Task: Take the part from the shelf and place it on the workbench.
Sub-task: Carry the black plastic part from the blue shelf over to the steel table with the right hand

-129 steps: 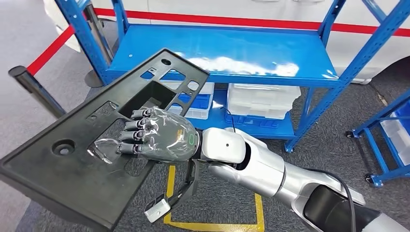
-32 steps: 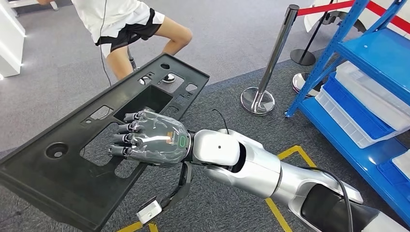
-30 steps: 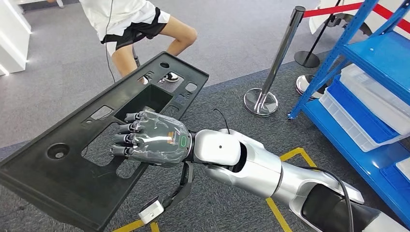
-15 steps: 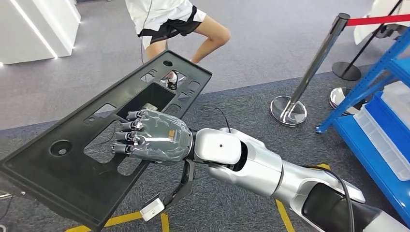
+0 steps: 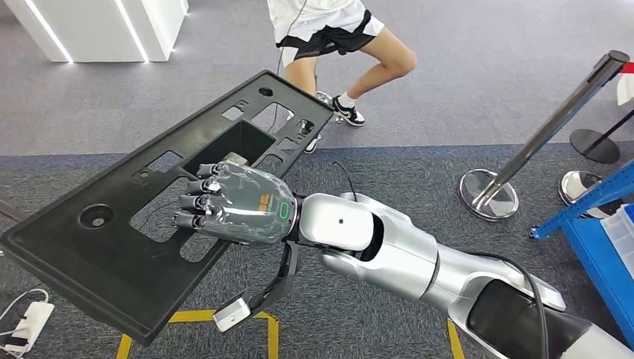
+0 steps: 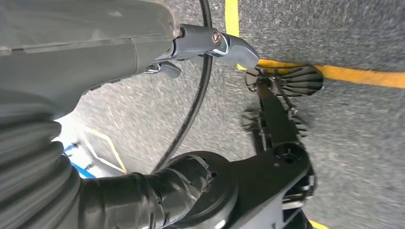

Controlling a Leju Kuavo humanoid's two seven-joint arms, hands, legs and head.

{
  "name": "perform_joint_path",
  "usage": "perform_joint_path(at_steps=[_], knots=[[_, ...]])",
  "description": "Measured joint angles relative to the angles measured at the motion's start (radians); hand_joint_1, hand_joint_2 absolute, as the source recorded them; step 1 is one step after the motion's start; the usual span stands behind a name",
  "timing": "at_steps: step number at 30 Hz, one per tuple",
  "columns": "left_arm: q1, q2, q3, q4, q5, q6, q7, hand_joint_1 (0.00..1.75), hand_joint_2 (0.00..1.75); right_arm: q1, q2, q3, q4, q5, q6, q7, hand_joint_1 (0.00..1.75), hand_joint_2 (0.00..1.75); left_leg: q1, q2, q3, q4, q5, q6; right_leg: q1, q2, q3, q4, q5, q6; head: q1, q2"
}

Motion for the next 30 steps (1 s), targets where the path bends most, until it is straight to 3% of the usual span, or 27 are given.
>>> perform_joint_path(at_steps=[1, 2, 3, 5, 7, 9, 11, 13, 15, 17, 18, 19, 20, 22, 23, 24, 26, 28, 30], knots=[[-0.002, 0.000, 0.000, 0.000, 0.004, 0.000, 0.004, 0.00, 1.75, 0.000, 0.000, 0.000, 0.003, 0.004, 0.002, 0.004, 1.75, 1.75, -0.002, -0.013, -0.002, 0.001, 0.001, 0.002, 0.000, 0.011, -0.033, 0.065, -0.024, -0.001, 0.000, 0.000], [-0.002, -0.001, 0.000, 0.000, 0.006, 0.001, 0.007, 0.00, 1.75, 0.000, -0.001, 0.000, 0.006, 0.009, 0.004, 0.009, 1.75, 1.75, -0.003, -0.027, -0.004, 0.003, 0.001, 0.004, 0.001, 0.015, -0.053, 0.103, -0.029, -0.003, 0.000, 0.000], [-0.002, -0.002, 0.000, 0.000, 0.008, 0.001, 0.010, 0.00, 1.75, 0.000, -0.001, 0.001, 0.010, 0.014, 0.005, 0.014, 1.75, 1.75, -0.005, -0.042, -0.005, 0.006, 0.002, 0.004, 0.001, 0.018, -0.056, 0.102, -0.014, -0.005, 0.000, 0.000], [-0.001, -0.003, 0.000, 0.000, 0.009, -0.005, 0.011, 0.00, 1.75, -0.003, -0.001, 0.001, 0.016, 0.027, 0.006, 0.028, 1.75, 1.75, -0.005, -0.072, -0.006, 0.012, 0.001, 0.003, 0.002, 0.036, -0.007, -0.006, 0.058, -0.014, 0.000, 0.000], [-0.001, -0.002, 0.000, 0.000, 0.008, -0.012, 0.008, 0.00, 1.75, -0.015, -0.004, 0.000, 0.021, 0.033, 0.008, 0.044, 1.75, 1.75, -0.007, -0.098, -0.013, 0.019, 0.001, -0.002, -0.001, 0.080, 0.046, -0.125, 0.104, -0.018, 0.000, 0.000], [0.002, 0.001, 0.000, 0.000, 0.008, -0.015, 0.007, 0.00, 1.75, -0.037, -0.009, -0.004, 0.029, 0.020, 0.021, 0.055, 1.75, 1.75, -0.004, -0.121, -0.024, 0.021, 0.005, -0.013, 0.000, 0.096, 0.059, -0.161, 0.106, -0.016, 0.000, 0.000], [0.010, 0.006, 0.000, 0.001, 0.008, -0.017, 0.007, 0.00, 1.75, -0.060, -0.013, -0.013, 0.037, -0.001, 0.043, 0.060, 1.75, 1.75, 0.002, -0.138, -0.031, 0.017, 0.010, -0.026, 0.000, 0.072, 0.063, -0.172, 0.112, -0.021, 0.000, 0.000], [0.013, 0.011, 0.000, 0.002, 0.009, -0.015, 0.015, 0.00, 1.75, -0.085, -0.014, -0.026, 0.049, -0.029, 0.078, 0.066, 1.75, 1.75, -0.001, -0.094, -0.047, 0.046, -0.010, -0.035, -0.004, 0.045, 0.072, -0.189, 0.121, -0.031, -0.001, 0.000], [0.006, 0.015, 0.000, 0.002, 0.011, -0.012, 0.025, 0.00, 1.75, -0.119, -0.014, -0.047, 0.071, -0.061, 0.126, 0.073, 1.75, 1.75, -0.002, -0.023, -0.099, 0.156, -0.069, -0.043, -0.002, 0.016, 0.076, -0.197, 0.126, -0.036, -0.002, 0.000], [-0.001, 0.017, 0.000, 0.002, 0.015, -0.013, 0.033, 0.00, 1.75, -0.154, -0.013, -0.075, 0.102, -0.089, 0.171, 0.078, 1.75, 1.75, 0.004, 0.002, -0.156, 0.277, -0.115, -0.051, 0.001, -0.016, 0.075, -0.196, 0.124, -0.036, -0.002, 0.000], [-0.002, 0.017, 0.000, 0.002, 0.018, -0.013, 0.036, 0.00, 1.75, -0.171, -0.010, -0.089, 0.118, -0.098, 0.188, 0.079, 1.75, 1.75, 0.006, 0.005, -0.163, 0.293, -0.113, -0.054, 0.002, -0.031, 0.075, -0.195, 0.123, -0.036, -0.002, 0.000], [-0.003, 0.017, 0.000, 0.002, 0.020, -0.013, 0.039, 0.00, 1.75, -0.187, -0.006, -0.104, 0.133, -0.106, 0.200, 0.079, 1.75, 1.75, 0.009, 0.009, -0.148, 0.269, -0.093, -0.056, 0.003, -0.044, 0.075, -0.194, 0.120, -0.035, -0.002, 0.000], [-0.002, 0.018, -0.001, 0.002, 0.021, -0.014, 0.040, 0.00, 1.75, -0.201, -0.001, -0.118, 0.146, -0.110, 0.208, 0.078, 1.75, 1.75, 0.011, 0.017, -0.114, 0.208, -0.059, -0.057, 0.003, -0.056, 0.076, -0.192, 0.117, -0.032, -0.002, 0.000], [-0.002, 0.021, 0.000, 0.002, 0.022, -0.019, 0.039, 0.00, 1.75, -0.227, 0.005, -0.143, 0.162, -0.113, 0.213, 0.075, 1.75, 1.75, 0.005, 0.058, -0.040, 0.070, -0.012, -0.054, 0.006, -0.077, 0.079, -0.188, 0.110, -0.025, -0.002, 0.000], [-0.002, 0.023, 0.000, 0.002, 0.022, -0.022, 0.037, 0.00, 1.75, -0.237, 0.007, -0.152, 0.167, -0.113, 0.215, 0.074, 1.75, 1.75, 0.001, 0.072, -0.020, 0.030, -0.002, -0.048, 0.009, -0.086, 0.080, -0.186, 0.108, -0.021, -0.002, 0.000], [-0.002, 0.024, 0.000, 0.002, 0.024, -0.025, 0.037, 0.00, 1.75, -0.244, 0.008, -0.157, 0.170, -0.112, 0.217, 0.074, 1.75, 1.75, -0.004, 0.077, -0.013, 0.014, -0.003, -0.042, 0.012, -0.095, 0.081, -0.186, 0.106, -0.017, -0.001, 0.000], [0.000, 0.026, 0.000, 0.002, 0.031, -0.030, 0.042, 0.00, 1.75, -0.251, 0.014, -0.162, 0.176, -0.110, 0.221, 0.075, 1.75, 1.75, -0.008, 0.055, -0.013, 0.011, -0.002, -0.028, 0.014, -0.112, 0.084, -0.186, 0.102, -0.007, -0.001, 0.000], [0.002, 0.029, 0.000, 0.002, 0.040, -0.039, 0.050, 0.00, 1.75, -0.256, 0.023, -0.165, 0.179, -0.108, 0.222, 0.079, 1.75, 1.75, -0.004, 0.034, -0.007, 0.004, 0.001, -0.016, 0.008, -0.084, 0.078, -0.160, 0.079, 0.002, -0.001, 0.000], [-0.001, 0.030, 0.000, 0.002, 0.046, -0.046, 0.054, 0.00, 1.75, -0.262, 0.027, -0.169, 0.180, -0.102, 0.223, 0.082, 1.75, 1.75, -0.002, 0.013, -0.002, -0.001, 0.003, -0.005, 0.003, -0.021, 0.032, -0.056, 0.025, 0.004, -0.001, 0.000]])
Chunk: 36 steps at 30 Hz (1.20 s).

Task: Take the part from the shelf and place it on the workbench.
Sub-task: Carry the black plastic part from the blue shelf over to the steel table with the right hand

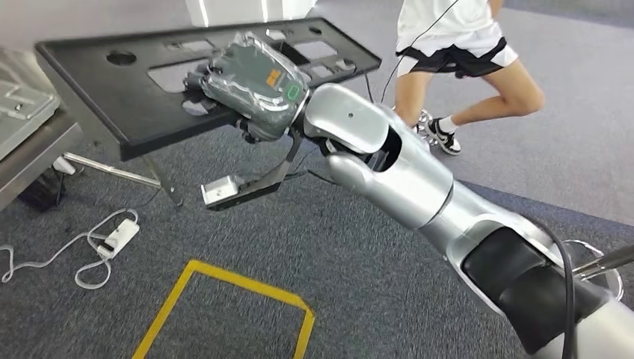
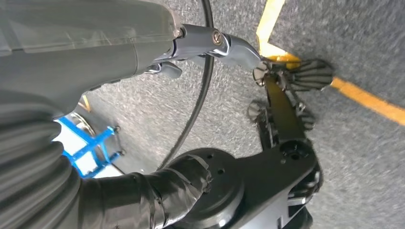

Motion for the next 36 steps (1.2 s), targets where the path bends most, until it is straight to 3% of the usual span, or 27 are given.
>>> perform_joint_path(at_steps=[2, 3, 4, 6, 8, 9, 10, 12, 14, 16, 18, 19, 21, 23, 25, 27, 29, 30, 31, 33, 34, 35, 36], knots=[[-0.002, 0.000, 0.000, 0.000, 0.003, -0.006, 0.001, 0.00, 1.75, 0.001, 0.001, -0.001, 0.000, 0.006, 0.002, 0.000, 1.75, 1.75, -0.001, -0.027, 0.000, 0.002, 0.000, 0.004, 0.000, 0.032, -0.073, 0.137, -0.048, -0.001, 0.000, 0.000], [-0.001, 0.000, 0.000, 0.000, 0.004, -0.009, 0.000, 0.00, 1.75, 0.004, 0.001, -0.001, 0.000, 0.007, 0.002, 0.000, 1.75, 1.75, -0.002, -0.042, 0.000, 0.004, -0.001, 0.005, 0.001, 0.036, -0.096, 0.172, -0.048, -0.002, 0.000, 0.000], [0.000, 0.000, 0.000, 0.000, 0.005, -0.012, 0.000, 0.00, 1.75, 0.005, 0.001, -0.001, 0.000, 0.008, 0.003, 0.000, 1.75, 1.75, -0.003, -0.058, 0.000, 0.006, -0.002, 0.005, 0.001, 0.039, -0.100, 0.166, -0.027, -0.005, 0.000, 0.000], [0.002, 0.000, 0.000, 0.000, 0.005, -0.012, 0.000, 0.00, 1.75, 0.004, 0.001, -0.001, 0.000, 0.008, 0.003, 0.000, 1.75, 1.75, -0.003, -0.088, 0.000, 0.012, -0.005, 0.003, 0.002, 0.061, -0.060, 0.050, 0.054, -0.015, 0.000, 0.000], [0.001, -0.002, 0.000, 0.000, 0.007, -0.005, 0.001, 0.00, 1.75, 0.001, 0.004, -0.001, -0.001, 0.009, 0.004, 0.000, 1.75, 1.75, -0.003, -0.113, -0.007, 0.018, -0.007, -0.003, -0.001, 0.107, -0.013, -0.068, 0.102, -0.023, 0.000, 0.000], [0.000, -0.002, 0.000, 0.000, 0.007, -0.002, 0.002, 0.00, 1.75, -0.001, 0.007, -0.001, -0.001, 0.010, 0.004, 0.000, 1.75, 1.75, -0.001, -0.125, -0.012, 0.019, -0.007, -0.008, -0.001, 0.122, -0.002, -0.098, 0.107, -0.024, 0.000, 0.000], [0.001, -0.003, 0.000, 0.000, 0.008, 0.000, 0.002, 0.00, 1.75, -0.002, 0.010, -0.001, -0.001, 0.011, 0.004, 0.000, 1.75, 1.75, 0.002, -0.136, -0.017, 0.018, -0.005, -0.014, 0.000, 0.123, 0.003, -0.106, 0.104, -0.024, 0.000, 0.000], [0.006, -0.003, 0.000, 0.000, 0.008, 0.001, 0.001, 0.00, 1.75, -0.004, 0.017, -0.001, -0.002, 0.012, 0.005, 0.000, 1.75, 1.75, 0.006, -0.149, -0.021, 0.015, -0.004, -0.028, -0.001, 0.099, 0.013, -0.121, 0.106, -0.029, 0.000, 0.000], [0.008, -0.002, 0.000, 0.000, 0.009, 0.004, 0.000, 0.00, 1.75, -0.006, 0.023, -0.001, -0.002, 0.012, 0.005, 0.001, 1.75, 1.75, 0.003, -0.101, -0.040, 0.057, -0.027, -0.038, -0.005, 0.071, 0.031, -0.140, 0.109, -0.038, -0.002, 0.000], [0.005, -0.002, 0.000, 0.000, 0.011, 0.006, -0.002, 0.00, 1.75, -0.007, 0.026, -0.001, -0.002, 0.014, 0.005, 0.001, 1.75, 1.75, 0.002, -0.034, -0.098, 0.172, -0.077, -0.047, -0.003, 0.041, 0.046, -0.150, 0.104, -0.044, -0.005, 0.000], [0.004, -0.004, 0.000, 0.000, 0.011, 0.005, -0.003, 0.00, 1.75, -0.004, 0.026, -0.001, -0.001, 0.016, 0.005, 0.000, 1.75, 1.75, 0.007, -0.011, -0.156, 0.270, -0.101, -0.054, -0.001, 0.011, 0.055, -0.151, 0.094, -0.044, -0.005, 0.000], [0.006, -0.005, 0.000, 0.000, 0.012, 0.004, -0.003, 0.00, 1.75, -0.002, 0.026, -0.001, 0.000, 0.018, 0.005, 0.000, 1.75, 1.75, 0.009, -0.007, -0.161, 0.269, -0.086, -0.056, 0.000, -0.004, 0.060, -0.150, 0.087, -0.043, -0.005, 0.000], [0.010, -0.006, 0.000, 0.001, 0.014, 0.004, -0.003, 0.00, 1.75, 0.000, 0.027, -0.001, 0.001, 0.019, 0.005, 0.000, 1.75, 1.75, 0.010, 0.012, -0.111, 0.158, -0.015, -0.055, 0.002, -0.031, 0.076, -0.150, 0.073, -0.038, -0.005, 0.000], [0.011, -0.005, 0.000, 0.001, 0.016, 0.007, -0.004, 0.00, 1.75, -0.001, 0.027, -0.001, 0.001, 0.020, 0.005, 0.000, 1.75, 1.75, -0.002, 0.055, -0.048, 0.037, 0.027, -0.043, 0.006, -0.052, 0.091, -0.151, 0.058, -0.029, -0.005, 0.000], [0.010, -0.005, 0.000, 0.001, 0.018, 0.014, -0.004, 0.00, 1.75, -0.001, 0.029, -0.001, 0.001, 0.020, 0.005, 0.000, 1.75, 1.75, -0.014, 0.068, -0.027, 0.002, 0.018, -0.025, 0.009, -0.070, 0.102, -0.149, 0.047, -0.017, -0.004, 0.000], [0.012, -0.003, 0.000, 0.001, 0.018, 0.017, -0.004, 0.00, 1.75, -0.002, 0.032, -0.001, 0.001, 0.020, 0.005, 0.000, 1.75, 1.75, -0.011, 0.042, -0.013, -0.002, 0.007, -0.010, 0.005, -0.071, 0.105, -0.125, 0.046, -0.004, -0.004, 0.000], [0.013, 0.000, 0.000, 0.002, 0.019, 0.020, -0.003, 0.00, 1.75, -0.005, 0.035, -0.001, 0.000, 0.020, 0.005, 0.000, 1.75, 1.75, -0.008, 0.020, 0.011, -0.007, -0.005, 0.004, -0.002, -0.026, 0.069, -0.047, 0.050, 0.003, -0.004, 0.000], [0.010, 0.000, 0.000, 0.002, 0.019, 0.022, -0.003, 0.00, 1.75, -0.006, 0.035, -0.001, 0.000, 0.020, 0.005, 0.000, 1.75, 1.75, -0.007, 0.011, 0.022, -0.009, -0.011, 0.009, -0.005, 0.002, 0.029, 0.012, 0.043, 0.004, -0.004, 0.000], [0.007, 0.000, 0.000, 0.002, 0.020, 0.024, -0.003, 0.00, 1.75, -0.006, 0.035, -0.001, 0.001, 0.020, 0.005, 0.000, 1.75, 1.75, -0.006, 0.000, 0.032, -0.009, -0.019, 0.014, -0.006, 0.023, -0.016, 0.073, 0.027, 0.005, -0.004, 0.000], [0.003, -0.002, 0.000, 0.002, 0.022, 0.026, -0.002, 0.00, 1.75, -0.004, 0.035, -0.001, 0.004, 0.020, 0.005, 0.000, 1.75, 1.75, -0.006, -0.024, 0.053, -0.009, -0.037, 0.018, -0.005, 0.034, -0.101, 0.157, -0.023, 0.007, -0.003, 0.000], [0.003, -0.003, 0.000, 0.002, 0.022, 0.025, -0.002, 0.00, 1.75, -0.002, 0.035, -0.001, 0.006, 0.020, 0.005, 0.001, 1.75, 1.75, -0.006, -0.037, 0.067, -0.009, -0.048, 0.018, -0.005, 0.036, -0.127, 0.160, -0.038, 0.007, -0.003, 0.000], [0.005, -0.005, 0.000, 0.002, 0.023, 0.023, -0.003, 0.00, 1.75, -0.001, 0.035, -0.001, 0.008, 0.020, 0.005, 0.001, 1.75, 1.75, -0.006, -0.049, 0.084, -0.009, -0.061, 0.017, -0.005, 0.037, -0.138, 0.133, -0.034, 0.005, -0.003, 0.000], [0.008, -0.006, 0.000, 0.002, 0.022, 0.019, -0.004, 0.00, 1.75, -0.001, 0.034, -0.001, 0.009, 0.020, 0.005, 0.001, 1.75, 1.75, -0.006, -0.060, 0.102, -0.009, -0.075, 0.014, -0.005, 0.040, -0.137, 0.081, -0.004, 0.003, -0.003, 0.000]])
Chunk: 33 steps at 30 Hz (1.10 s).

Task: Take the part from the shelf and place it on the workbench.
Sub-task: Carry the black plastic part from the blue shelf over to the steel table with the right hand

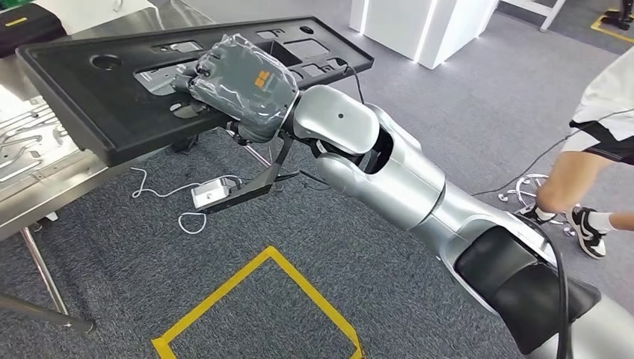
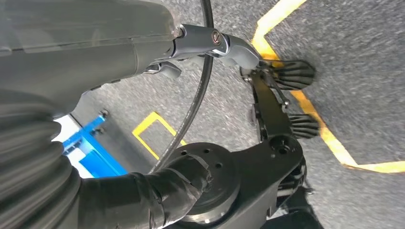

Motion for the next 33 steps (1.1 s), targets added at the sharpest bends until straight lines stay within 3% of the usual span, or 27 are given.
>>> perform_joint_path(at_steps=[2, 3, 4, 6, 7, 9, 10, 12, 13, 14, 15, 18, 19, 20, 22, 23, 25, 26, 28, 29, 30, 31, 33], knots=[[0.005, -0.001, 0.000, 0.000, 0.000, -0.005, -0.002, 0.00, 1.75, 0.001, -0.005, 0.000, 0.001, 0.000, 0.000, 0.000, 1.75, 1.75, 0.000, -0.019, 0.026, 0.002, -0.029, -0.008, 0.001, 0.018, 0.016, -0.127, 0.130, -0.006, 0.000, 0.000], [0.005, -0.001, 0.000, 0.000, 0.000, -0.006, -0.003, 0.00, 1.75, 0.002, -0.007, 0.000, 0.001, 0.000, 0.000, 0.000, 1.75, 1.75, 0.000, -0.026, 0.033, 0.001, -0.043, -0.014, 0.003, 0.027, 0.023, -0.170, 0.183, -0.008, 0.000, 0.000], [0.006, 0.000, 0.000, 0.000, -0.001, -0.007, -0.003, 0.00, 1.75, 0.002, -0.008, 0.000, 0.001, 0.000, 0.001, 0.000, 1.75, 1.75, 0.001, -0.032, 0.039, 0.000, -0.050, -0.021, 0.005, 0.032, 0.028, -0.196, 0.217, -0.013, 0.000, 0.000], [0.007, 0.001, 0.000, 0.000, -0.001, -0.006, -0.003, 0.00, 1.75, 0.001, -0.007, 0.000, -0.001, -0.001, 0.001, 0.000, 1.75, 1.75, 0.004, -0.033, 0.044, 0.008, -0.044, -0.033, 0.009, 0.024, 0.049, -0.212, 0.210, -0.027, 0.000, 0.000], [0.008, 0.001, 0.000, 0.000, 0.000, -0.004, -0.003, 0.00, 1.75, 0.000, -0.007, 0.000, -0.001, -0.001, 0.001, 0.001, 1.75, 1.75, 0.005, -0.021, 0.038, 0.033, -0.029, -0.039, 0.009, 0.018, 0.065, -0.220, 0.203, -0.036, 0.000, 0.000], [0.006, 0.001, 0.000, 0.000, 0.002, 0.000, -0.001, 0.00, 1.75, -0.001, -0.006, -0.001, -0.001, -0.001, 0.001, 0.001, 1.75, 1.75, 0.005, 0.019, -0.019, 0.136, -0.009, -0.049, 0.008, 0.008, 0.103, -0.232, 0.183, -0.046, -0.001, 0.000], [0.003, 0.000, 0.000, 0.000, 0.003, 0.001, -0.001, 0.00, 1.75, 0.000, -0.006, -0.001, -0.001, -0.001, 0.001, 0.000, 1.75, 1.75, 0.006, 0.036, -0.060, 0.197, -0.019, -0.054, 0.009, 0.003, 0.122, -0.235, 0.169, -0.049, -0.002, 0.000], [0.000, -0.001, 0.000, 0.000, 0.004, 0.003, -0.001, 0.00, 1.75, 0.003, -0.004, -0.001, 0.001, -0.002, 0.002, 0.000, 1.75, 1.75, 0.007, 0.048, -0.138, 0.270, -0.092, -0.061, 0.010, -0.008, 0.160, -0.237, 0.135, -0.049, -0.002, 0.000], [0.001, -0.002, 0.000, 0.000, 0.005, 0.006, 0.000, 0.00, 1.75, 0.005, -0.003, 0.000, 0.002, -0.002, 0.003, 0.000, 1.75, 1.75, 0.007, 0.051, -0.161, 0.270, -0.130, -0.062, 0.011, -0.012, 0.182, -0.237, 0.117, -0.049, -0.002, 0.000], [0.003, -0.003, 0.000, 0.001, 0.006, 0.010, 0.001, 0.00, 1.75, 0.006, -0.001, 0.000, 0.003, -0.003, 0.004, 0.000, 1.75, 1.75, 0.007, 0.052, -0.173, 0.244, -0.146, -0.061, 0.012, -0.017, 0.207, -0.237, 0.098, -0.049, -0.002, 0.000], [0.004, -0.004, 0.000, 0.001, 0.007, 0.014, 0.003, 0.00, 1.75, 0.006, 0.002, 0.000, 0.004, -0.003, 0.005, 0.000, 1.75, 1.75, 0.007, 0.055, -0.178, 0.196, -0.129, -0.058, 0.014, -0.022, 0.233, -0.237, 0.078, -0.048, -0.002, 0.000], [0.009, -0.004, 0.000, 0.004, 0.007, 0.019, 0.008, 0.00, 1.75, 0.007, 0.010, 0.000, 0.012, -0.004, 0.009, 0.001, 1.75, 1.75, -0.006, 0.080, -0.180, 0.043, 0.089, -0.030, 0.019, -0.033, 0.290, -0.237, 0.023, -0.039, 0.000, 0.000], [0.007, -0.004, 0.000, 0.005, 0.007, 0.018, 0.008, 0.00, 1.75, 0.008, 0.012, 0.001, 0.013, -0.004, 0.010, 0.000, 1.75, 1.75, -0.013, 0.088, -0.179, 0.023, 0.137, -0.019, 0.019, -0.035, 0.301, -0.240, 0.011, -0.033, 0.000, 0.000], [0.006, -0.003, 0.000, 0.006, 0.007, 0.017, 0.008, 0.00, 1.75, 0.007, 0.013, 0.002, 0.015, -0.004, 0.011, 0.000, 1.75, 1.75, -0.018, 0.089, -0.174, 0.019, 0.143, -0.012, 0.019, -0.037, 0.310, -0.238, 0.007, -0.027, 0.002, 0.000], [0.003, 0.000, 0.000, 0.006, 0.008, 0.011, 0.004, 0.00, 1.75, 0.003, 0.016, 0.001, 0.013, -0.004, 0.010, 0.001, 1.75, 1.75, -0.018, 0.081, -0.145, 0.004, 0.124, -0.001, 0.017, -0.040, 0.304, -0.206, 0.021, -0.014, 0.002, 0.000], [0.004, 0.001, 0.000, 0.006, 0.008, 0.008, 0.001, 0.00, 1.75, 0.000, 0.017, 0.001, 0.012, -0.005, 0.010, 0.001, 1.75, 1.75, -0.015, 0.075, -0.124, -0.007, 0.114, 0.003, 0.016, -0.036, 0.283, -0.164, 0.038, -0.010, 0.002, 0.000], [0.005, 0.003, 0.000, 0.006, 0.008, 0.001, -0.003, 0.00, 1.75, -0.003, 0.017, 0.001, 0.009, -0.007, 0.009, 0.000, 1.75, 1.75, -0.009, 0.063, -0.078, -0.025, 0.092, 0.009, 0.011, -0.022, 0.205, -0.046, 0.049, -0.004, 0.002, 0.000], [0.005, 0.004, 0.000, 0.006, 0.008, -0.002, -0.005, 0.00, 1.75, -0.002, 0.016, 0.001, 0.009, -0.008, 0.009, 0.000, 1.75, 1.75, -0.008, 0.057, -0.058, -0.028, 0.078, 0.012, 0.010, -0.015, 0.156, 0.007, 0.025, -0.002, 0.002, 0.000], [0.006, 0.004, 0.000, 0.006, 0.010, -0.008, -0.009, 0.00, 1.75, 0.005, 0.015, 0.002, 0.009, -0.008, 0.009, 0.000, 1.75, 1.75, -0.005, 0.039, -0.017, -0.031, 0.045, 0.011, 0.007, -0.010, 0.071, 0.055, -0.059, 0.003, 0.002, 0.000], [0.008, 0.003, 0.000, 0.006, 0.010, -0.010, -0.010, 0.00, 1.75, 0.008, 0.015, 0.002, 0.009, -0.008, 0.009, 0.001, 1.75, 1.75, -0.002, 0.030, 0.005, -0.031, 0.027, 0.009, 0.007, -0.009, 0.044, 0.044, -0.088, 0.004, 0.002, 0.000], [0.011, 0.003, 0.000, 0.006, 0.011, -0.012, -0.011, 0.00, 1.75, 0.010, 0.014, 0.002, 0.010, -0.008, 0.009, 0.001, 1.75, 1.75, 0.000, 0.022, 0.028, -0.031, 0.009, 0.006, 0.007, -0.007, 0.026, 0.012, -0.084, 0.005, 0.002, 0.000], [0.014, 0.003, 0.000, 0.006, 0.011, -0.013, -0.011, 0.00, 1.75, 0.012, 0.014, 0.002, 0.010, -0.008, 0.009, 0.001, 1.75, 1.75, 0.001, 0.014, 0.050, -0.031, -0.011, 0.002, 0.007, -0.003, 0.015, -0.039, -0.034, 0.005, 0.003, 0.000], [0.017, 0.003, 0.000, 0.007, 0.013, -0.009, -0.011, 0.00, 1.75, 0.016, 0.010, 0.005, 0.013, -0.008, 0.013, 0.002, 1.75, 1.75, 0.002, -0.001, 0.083, -0.024, -0.051, -0.008, 0.007, 0.013, 0.004, -0.158, 0.150, -0.003, 0.002, 0.000]])
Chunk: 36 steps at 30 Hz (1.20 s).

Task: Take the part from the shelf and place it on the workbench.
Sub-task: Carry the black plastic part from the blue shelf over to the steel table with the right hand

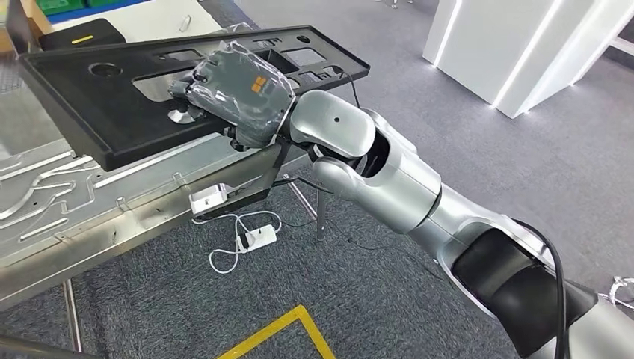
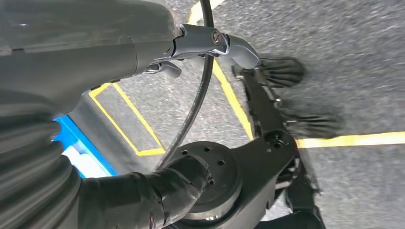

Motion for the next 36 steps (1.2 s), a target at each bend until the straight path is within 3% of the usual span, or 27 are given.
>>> perform_joint_path(at_steps=[1, 2, 4, 6, 7, 8, 9, 11, 12, 13, 15, 16, 17, 19, 21, 22, 24, 25, 26, 27, 30, 32, 34, 36], knots=[[0.000, 0.000, 0.000, 0.000, 0.001, 0.002, 0.000, 0.00, 1.75, 0.002, 0.002, 0.002, 0.001, 0.000, 0.003, 0.000, 1.75, 1.75, 0.000, -0.006, 0.009, 0.001, -0.018, -0.005, 0.001, 0.006, -0.001, -0.035, 0.071, -0.008, 0.000, 0.000], [-0.001, 0.001, 0.000, 0.001, 0.001, 0.004, -0.001, 0.00, 1.75, 0.003, 0.004, 0.004, 0.003, 0.000, 0.005, 0.000, 1.75, 1.75, 0.000, -0.011, 0.017, 0.006, -0.027, -0.011, 0.004, 0.008, 0.000, -0.051, 0.104, -0.018, 0.000, 0.000], [-0.002, 0.004, 0.000, 0.001, 0.002, 0.006, -0.003, 0.00, 1.75, 0.002, 0.016, 0.006, 0.002, 0.003, 0.007, 0.005, 1.75, 1.75, 0.003, -0.011, 0.002, 0.049, -0.009, -0.020, 0.006, -0.001, 0.018, -0.049, 0.088, -0.039, 0.000, 0.000], [-0.003, 0.006, 0.000, 0.001, 0.002, 0.008, -0.005, 0.00, 1.75, 0.002, 0.023, 0.006, 0.002, 0.009, 0.007, 0.010, 1.75, 1.75, 0.004, 0.015, -0.069, 0.169, 0.037, -0.030, 0.002, -0.008, 0.050, -0.064, 0.068, -0.053, 0.000, 0.000], [-0.004, 0.006, 0.000, 0.002, 0.002, 0.010, -0.005, 0.00, 1.75, 0.006, 0.026, 0.007, 0.003, 0.011, 0.007, 0.012, 1.75, 1.75, 0.005, 0.031, -0.116, 0.233, 0.039, -0.036, 0.001, -0.010, 0.069, -0.073, 0.058, -0.056, -0.001, 0.000], [-0.005, 0.007, 0.000, 0.002, 0.003, 0.011, -0.006, 0.00, 1.75, 0.010, 0.027, 0.008, 0.004, 0.013, 0.007, 0.012, 1.75, 1.75, 0.006, 0.042, -0.160, 0.282, 0.017, -0.042, 0.000, -0.013, 0.089, -0.079, 0.046, -0.057, -0.001, 0.000], [-0.005, 0.008, 0.000, 0.003, 0.003, 0.011, -0.006, 0.00, 1.75, 0.015, 0.027, 0.009, 0.004, 0.014, 0.007, 0.013, 1.75, 1.75, 0.007, 0.047, -0.197, 0.308, -0.028, -0.046, -0.001, -0.016, 0.108, -0.083, 0.032, -0.057, -0.001, 0.000], [-0.004, 0.008, 0.000, 0.005, 0.004, 0.011, -0.005, 0.00, 1.75, 0.022, 0.028, 0.009, 0.006, 0.014, 0.007, 0.013, 1.75, 1.75, 0.010, 0.053, -0.241, 0.293, -0.113, -0.051, -0.002, -0.023, 0.150, -0.085, 0.000, -0.055, -0.001, 0.000], [-0.003, 0.008, 0.000, 0.006, 0.004, 0.012, -0.004, 0.00, 1.75, 0.024, 0.029, 0.010, 0.006, 0.015, 0.007, 0.013, 1.75, 1.75, 0.011, 0.055, -0.249, 0.257, -0.117, -0.051, -0.002, -0.026, 0.172, -0.084, -0.016, -0.053, -0.001, 0.000], [-0.002, 0.008, 0.000, 0.007, 0.004, 0.016, -0.002, 0.00, 1.75, 0.025, 0.031, 0.010, 0.007, 0.015, 0.007, 0.012, 1.75, 1.75, 0.012, 0.060, -0.250, 0.205, -0.079, -0.049, -0.001, -0.030, 0.194, -0.083, -0.033, -0.051, -0.001, 0.000], [-0.001, 0.008, 0.000, 0.010, 0.005, 0.026, 0.002, 0.00, 1.75, 0.027, 0.035, 0.012, 0.010, 0.016, 0.007, 0.011, 1.75, 1.75, 0.009, 0.086, -0.249, 0.090, 0.089, -0.038, 0.002, -0.037, 0.228, -0.076, -0.066, -0.042, -0.001, 0.000], [-0.002, 0.008, 0.000, 0.011, 0.005, 0.029, 0.001, 0.00, 1.75, 0.028, 0.038, 0.014, 0.013, 0.017, 0.007, 0.011, 1.75, 1.75, 0.005, 0.094, -0.250, 0.056, 0.157, -0.032, 0.005, -0.041, 0.240, -0.070, -0.084, -0.036, 0.000, 0.000], [-0.002, 0.008, 0.000, 0.013, 0.005, 0.029, 0.000, 0.00, 1.75, 0.029, 0.039, 0.017, 0.015, 0.017, 0.007, 0.010, 1.75, 1.75, 0.002, 0.099, -0.252, 0.041, 0.196, -0.026, 0.007, -0.045, 0.247, -0.065, -0.100, -0.030, 0.000, 0.000], [-0.006, 0.008, 0.000, 0.014, 0.005, 0.030, -0.003, 0.00, 1.75, 0.029, 0.047, 0.022, 0.018, 0.019, 0.007, 0.009, 1.75, 1.75, 0.002, 0.084, -0.251, 0.045, 0.192, -0.016, 0.009, -0.055, 0.258, -0.061, -0.125, -0.017, 0.000, 0.000], [-0.009, 0.008, 0.000, 0.014, 0.005, 0.031, -0.007, 0.00, 1.75, 0.028, 0.053, 0.024, 0.019, 0.020, 0.006, 0.009, 1.75, 1.75, 0.005, 0.068, -0.241, 0.039, 0.186, -0.006, 0.007, -0.048, 0.249, -0.030, -0.155, -0.008, 0.000, 0.000], [-0.009, 0.009, 0.000, 0.014, 0.005, 0.031, -0.009, 0.00, 1.75, 0.029, 0.055, 0.026, 0.019, 0.022, 0.006, 0.009, 1.75, 1.75, 0.005, 0.059, -0.236, 0.034, 0.184, -0.001, 0.004, -0.039, 0.226, 0.017, -0.180, -0.005, 0.001, 0.000], [-0.010, 0.009, 0.000, 0.014, 0.006, 0.028, -0.010, 0.00, 1.75, 0.035, 0.056, 0.033, 0.021, 0.026, 0.006, 0.007, 1.75, 1.75, 0.001, 0.041, -0.231, 0.035, 0.176, 0.009, 0.004, -0.024, 0.145, 0.149, -0.229, -0.004, 0.001, 0.000], [-0.010, 0.009, 0.000, 0.014, 0.006, 0.027, -0.010, 0.00, 1.75, 0.040, 0.056, 0.037, 0.024, 0.027, 0.006, 0.006, 1.75, 1.75, -0.002, 0.030, -0.229, 0.037, 0.171, 0.011, 0.004, -0.021, 0.105, 0.200, -0.235, -0.004, 0.002, 0.000], [-0.009, 0.009, 0.000, 0.014, 0.007, 0.027, -0.010, 0.00, 1.75, 0.044, 0.056, 0.042, 0.026, 0.028, 0.006, 0.006, 1.75, 1.75, -0.005, 0.018, -0.227, 0.040, 0.166, 0.013, 0.005, -0.019, 0.078, 0.219, -0.221, -0.007, 0.002, 0.000], [-0.009, 0.009, 0.000, 0.014, 0.008, 0.028, -0.010, 0.00, 1.75, 0.047, 0.056, 0.045, 0.029, 0.029, 0.006, 0.005, 1.75, 1.75, -0.008, 0.006, -0.223, 0.043, 0.160, 0.013, 0.006, -0.016, 0.069, 0.199, -0.185, -0.012, 0.002, 0.000], [-0.008, 0.008, 0.000, 0.015, 0.008, 0.029, -0.009, 0.00, 1.75, 0.051, 0.056, 0.051, 0.035, 0.029, 0.006, 0.004, 1.75, 1.75, -0.013, -0.029, -0.212, 0.050, 0.145, 0.012, 0.011, 0.024, 0.109, 0.024, -0.053, -0.041, 0.000, 0.000], [-0.008, 0.007, 0.000, 0.015, 0.008, 0.028, -0.010, 0.00, 1.75, 0.053, 0.056, 0.055, 0.039, 0.030, 0.007, 0.003, 1.75, 1.75, -0.007, -0.048, -0.212, 0.048, 0.143, 0.005, 0.014, 0.045, 0.131, -0.029, -0.033, -0.055, -0.001, 0.000], [-0.003, 0.008, 0.000, 0.016, 0.008, 0.029, -0.009, 0.00, 1.75, 0.054, 0.059, 0.058, 0.042, 0.030, 0.007, 0.002, 1.75, 1.75, -0.004, -0.064, -0.213, 0.042, 0.145, -0.006, 0.014, 0.030, 0.145, -0.048, -0.032, -0.057, -0.001, 0.000], [0.000, 0.011, 0.000, 0.018, 0.011, 0.036, -0.006, 0.00, 1.75, 0.054, 0.068, 0.058, 0.046, 0.030, 0.007, 0.002, 1.75, 1.75, -0.009, -0.037, -0.220, 0.060, 0.128, -0.017, 0.005, 0.010, 0.164, -0.075, -0.026, -0.059, -0.003, 0.000]])
